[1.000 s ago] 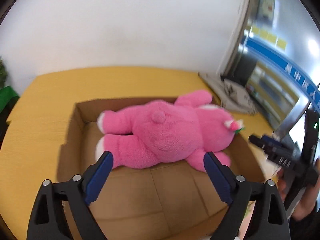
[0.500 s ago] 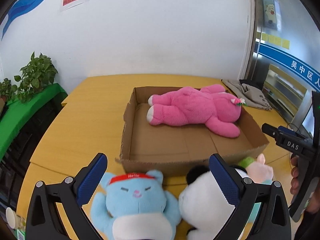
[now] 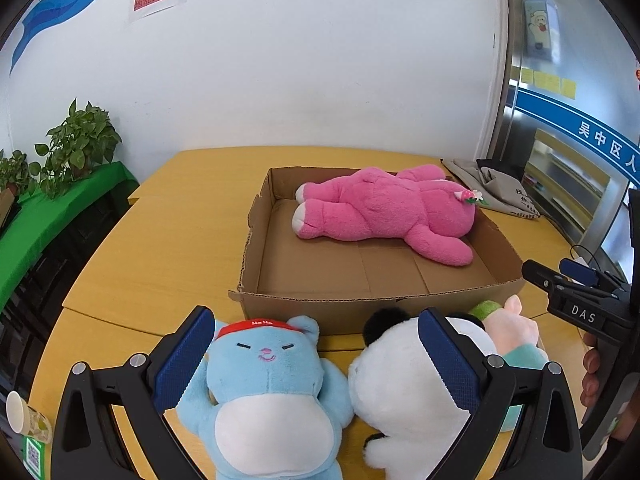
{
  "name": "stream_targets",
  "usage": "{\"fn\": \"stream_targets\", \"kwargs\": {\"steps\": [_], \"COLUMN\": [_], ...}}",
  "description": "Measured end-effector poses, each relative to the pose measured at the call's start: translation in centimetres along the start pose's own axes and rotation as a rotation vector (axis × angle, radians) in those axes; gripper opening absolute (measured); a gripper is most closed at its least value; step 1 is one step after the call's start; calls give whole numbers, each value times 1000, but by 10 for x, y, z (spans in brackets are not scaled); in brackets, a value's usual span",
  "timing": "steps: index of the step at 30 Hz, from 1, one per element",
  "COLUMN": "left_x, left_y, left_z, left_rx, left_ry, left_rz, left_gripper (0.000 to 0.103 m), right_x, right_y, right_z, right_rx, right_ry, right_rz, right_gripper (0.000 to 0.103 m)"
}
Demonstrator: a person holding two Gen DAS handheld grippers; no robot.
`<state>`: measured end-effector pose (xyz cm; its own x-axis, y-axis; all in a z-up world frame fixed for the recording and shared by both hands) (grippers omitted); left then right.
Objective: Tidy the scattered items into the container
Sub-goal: 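Withdraw both grippers from the box toward the remaining plush toys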
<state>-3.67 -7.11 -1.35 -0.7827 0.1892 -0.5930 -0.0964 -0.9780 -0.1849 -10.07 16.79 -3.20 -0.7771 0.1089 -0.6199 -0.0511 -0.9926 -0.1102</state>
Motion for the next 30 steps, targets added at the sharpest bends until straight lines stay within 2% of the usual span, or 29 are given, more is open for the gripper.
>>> {"fn": "stream_targets", "kwargs": {"steps": [15,30], "left_x": [6,19], "left_y": [-2,-22], "left_z": [-12,-20], "left_rx": [17,34], "left_ry": [27,57], "left_rz": [17,-23], "left_gripper": [103,103], "right_x": [0,0], "right_y": [5,-5], "right_z": [-22,-25], "right_rx": [-43,-33], "right_ry": [30,38], "right_rz": [-17,-34], "right_gripper": [82,82]}}
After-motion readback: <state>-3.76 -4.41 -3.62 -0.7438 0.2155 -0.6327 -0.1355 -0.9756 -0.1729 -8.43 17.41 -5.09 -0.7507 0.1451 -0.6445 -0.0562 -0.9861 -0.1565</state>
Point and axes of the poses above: each gripper's, at about its wrist camera, not at the fingertips, and x roughly the way its jaws point, y to its left, z to its top, the point moved 8 cm from there along x, roughly the way its jaws point, and after that the axes turned 12 degrees about -z, right-handed, at the moved point
